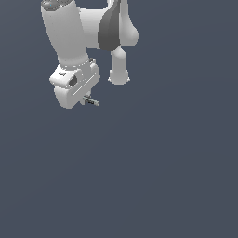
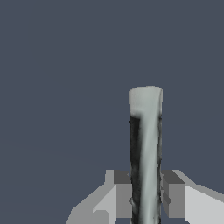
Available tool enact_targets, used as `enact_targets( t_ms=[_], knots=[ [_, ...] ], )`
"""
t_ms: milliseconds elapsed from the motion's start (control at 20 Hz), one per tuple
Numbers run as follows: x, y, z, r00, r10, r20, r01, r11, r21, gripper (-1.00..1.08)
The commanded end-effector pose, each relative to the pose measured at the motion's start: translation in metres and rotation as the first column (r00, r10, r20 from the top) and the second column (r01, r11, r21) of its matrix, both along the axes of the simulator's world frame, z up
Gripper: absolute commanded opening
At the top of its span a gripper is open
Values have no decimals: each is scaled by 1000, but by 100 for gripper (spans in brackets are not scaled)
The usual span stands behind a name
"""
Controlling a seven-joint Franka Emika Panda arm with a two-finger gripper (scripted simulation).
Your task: Pick up the object and move it to a goal position.
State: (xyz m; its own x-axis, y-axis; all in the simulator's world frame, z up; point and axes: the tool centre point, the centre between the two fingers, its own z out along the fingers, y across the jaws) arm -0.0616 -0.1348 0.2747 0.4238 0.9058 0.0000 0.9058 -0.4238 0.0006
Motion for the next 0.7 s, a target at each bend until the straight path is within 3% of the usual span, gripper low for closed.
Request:
enact_targets(
  t_ms=[0,650],
  knots=[
    [-13,-11,23,1000,1,0,-1,1000,1,-100],
    [-53,-51,100,1000,0,0,0,1000,2,-100]
  ],
)
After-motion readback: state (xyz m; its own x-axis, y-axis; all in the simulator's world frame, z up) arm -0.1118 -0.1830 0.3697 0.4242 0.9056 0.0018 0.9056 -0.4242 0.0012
